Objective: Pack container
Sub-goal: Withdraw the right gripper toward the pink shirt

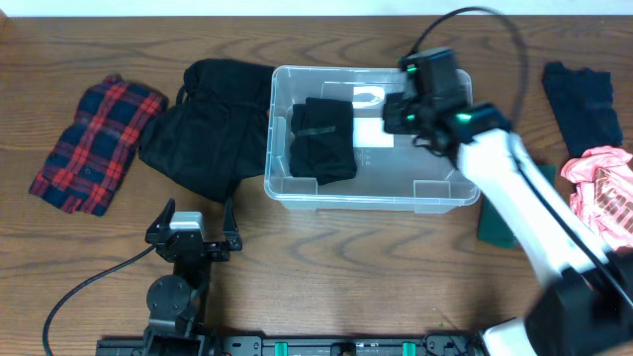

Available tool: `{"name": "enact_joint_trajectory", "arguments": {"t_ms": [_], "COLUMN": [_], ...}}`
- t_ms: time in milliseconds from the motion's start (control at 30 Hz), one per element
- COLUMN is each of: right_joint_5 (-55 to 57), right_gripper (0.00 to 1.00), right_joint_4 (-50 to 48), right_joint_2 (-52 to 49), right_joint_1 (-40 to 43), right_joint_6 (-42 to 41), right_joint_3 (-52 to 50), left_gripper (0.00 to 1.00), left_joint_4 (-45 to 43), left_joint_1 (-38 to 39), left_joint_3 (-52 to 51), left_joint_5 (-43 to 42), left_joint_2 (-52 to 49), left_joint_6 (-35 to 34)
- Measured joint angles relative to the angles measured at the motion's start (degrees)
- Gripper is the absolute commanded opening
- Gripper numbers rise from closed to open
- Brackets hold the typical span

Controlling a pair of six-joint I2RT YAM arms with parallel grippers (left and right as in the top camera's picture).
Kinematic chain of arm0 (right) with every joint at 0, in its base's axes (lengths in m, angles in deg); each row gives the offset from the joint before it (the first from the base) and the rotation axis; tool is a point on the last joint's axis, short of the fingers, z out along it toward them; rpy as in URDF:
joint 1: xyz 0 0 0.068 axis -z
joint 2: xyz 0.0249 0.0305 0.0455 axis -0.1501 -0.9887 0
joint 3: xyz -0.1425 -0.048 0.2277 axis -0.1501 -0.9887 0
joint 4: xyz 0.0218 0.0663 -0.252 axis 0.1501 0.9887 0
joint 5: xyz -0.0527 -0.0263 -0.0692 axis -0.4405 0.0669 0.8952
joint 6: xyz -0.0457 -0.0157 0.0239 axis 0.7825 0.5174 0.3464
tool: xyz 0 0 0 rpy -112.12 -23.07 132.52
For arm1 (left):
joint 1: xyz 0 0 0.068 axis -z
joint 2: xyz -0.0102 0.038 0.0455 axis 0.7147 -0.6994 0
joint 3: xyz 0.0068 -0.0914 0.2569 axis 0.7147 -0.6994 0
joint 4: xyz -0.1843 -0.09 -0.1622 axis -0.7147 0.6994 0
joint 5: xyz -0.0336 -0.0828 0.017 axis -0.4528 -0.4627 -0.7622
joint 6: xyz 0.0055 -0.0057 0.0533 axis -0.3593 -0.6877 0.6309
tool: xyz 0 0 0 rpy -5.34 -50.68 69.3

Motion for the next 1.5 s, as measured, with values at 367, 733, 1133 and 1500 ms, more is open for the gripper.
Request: {"name": "enact_joint_trajectory", "arguments": {"t_ms": [367, 733, 1133, 1500], "right_joint_5": [5.33, 4.61, 8.46, 10.58], "right_gripper": [0.06, 0.13, 0.99, 0.98], "right_joint_4": [19.32, 21.00, 8.00, -7.65], "right_joint_2": [12.09, 12.15, 12.09, 8.85], "right_joint_1": [19.96, 40.83, 49.92, 56.41], "right_joint_6": [2.91, 5.86, 6.27, 8.20], "right_joint_3": [0.70, -2.34, -12.83, -22.25], "left_gripper": [0.98, 0.98, 0.98, 0.98], "left_joint_4": [0.00, 0.00, 0.00, 0.00], "left_joint_1": [0.00, 0.00, 0.00, 0.00], "left_joint_3": [0.00, 0.00, 0.00, 0.00], "left_joint_5": [0.00, 0.00, 0.00, 0.00], "left_joint_2": [0.00, 0.00, 0.00, 0.00], "left_joint_6": [0.00, -0.02, 0.00, 0.00]}}
